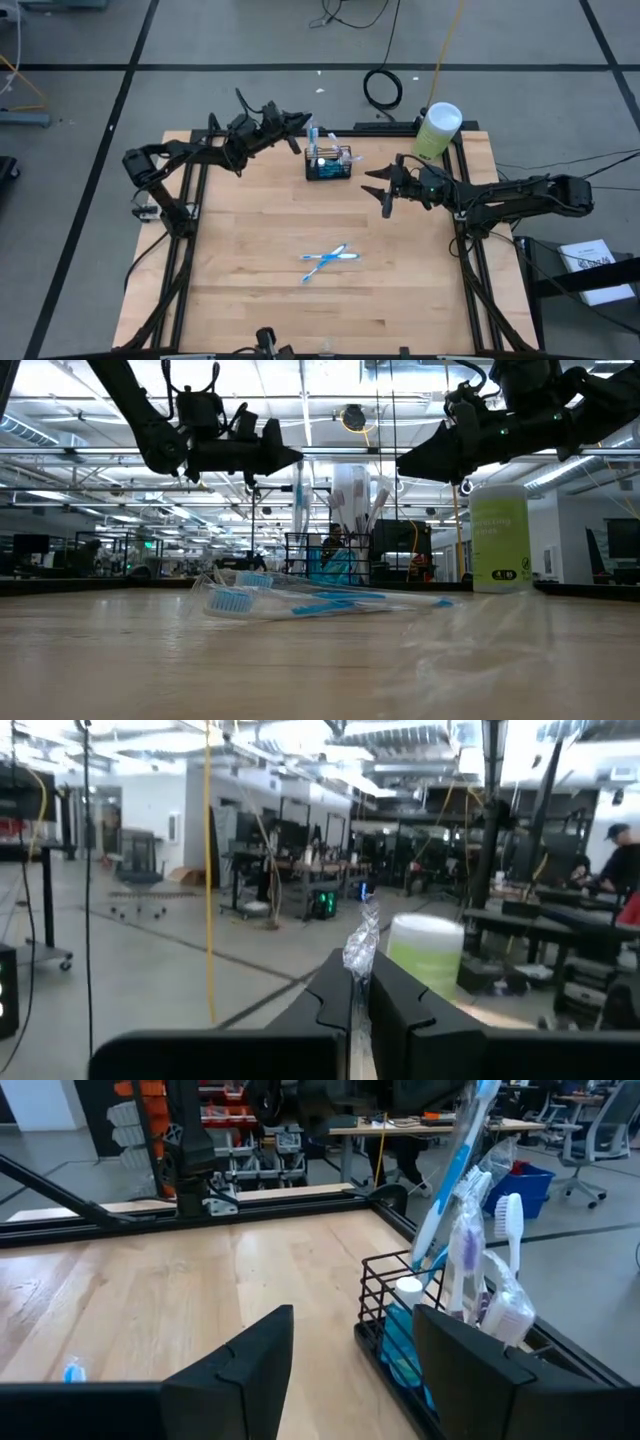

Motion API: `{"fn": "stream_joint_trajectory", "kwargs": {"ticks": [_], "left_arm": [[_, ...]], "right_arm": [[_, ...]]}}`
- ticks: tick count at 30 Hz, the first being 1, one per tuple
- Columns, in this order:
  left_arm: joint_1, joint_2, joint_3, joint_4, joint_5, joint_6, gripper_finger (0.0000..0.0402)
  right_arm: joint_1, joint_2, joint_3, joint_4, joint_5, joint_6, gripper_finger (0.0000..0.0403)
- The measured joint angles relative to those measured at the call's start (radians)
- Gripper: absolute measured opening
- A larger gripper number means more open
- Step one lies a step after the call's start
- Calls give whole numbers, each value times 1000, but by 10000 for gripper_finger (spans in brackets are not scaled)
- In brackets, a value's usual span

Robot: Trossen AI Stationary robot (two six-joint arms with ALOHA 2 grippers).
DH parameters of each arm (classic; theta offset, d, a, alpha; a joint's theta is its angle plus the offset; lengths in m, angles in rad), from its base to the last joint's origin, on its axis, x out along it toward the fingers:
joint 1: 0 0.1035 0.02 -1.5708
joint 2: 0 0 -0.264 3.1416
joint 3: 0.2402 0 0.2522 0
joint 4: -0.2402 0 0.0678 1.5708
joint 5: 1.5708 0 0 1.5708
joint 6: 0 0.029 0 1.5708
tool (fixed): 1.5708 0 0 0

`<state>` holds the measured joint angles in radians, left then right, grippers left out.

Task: Pick & Place toothbrushing station
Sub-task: Put the blue toothbrush into the left compartment of the wire organizer

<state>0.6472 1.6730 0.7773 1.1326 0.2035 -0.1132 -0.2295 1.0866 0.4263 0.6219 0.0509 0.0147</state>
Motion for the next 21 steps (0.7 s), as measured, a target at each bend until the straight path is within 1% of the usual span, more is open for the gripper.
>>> {"fn": "stream_joint_trajectory", "kwargs": {"ticks": [6,11,13,16,21], "left_arm": [[-18,0,0,-92,-51,4,29],[-34,0,0,-93,-53,31,26],[-43,0,0,-85,-71,34,36],[-55,-1,0,-83,-78,73,77],[-68,-3,0,-82,-97,112,175]], "right_arm": [[0,0,0,-7,0,0,196],[0,0,0,-6,0,2,196],[0,0,0,-6,0,10,196],[0,0,0,-6,0,23,196],[2,0,0,-13,0,26,196]]}}
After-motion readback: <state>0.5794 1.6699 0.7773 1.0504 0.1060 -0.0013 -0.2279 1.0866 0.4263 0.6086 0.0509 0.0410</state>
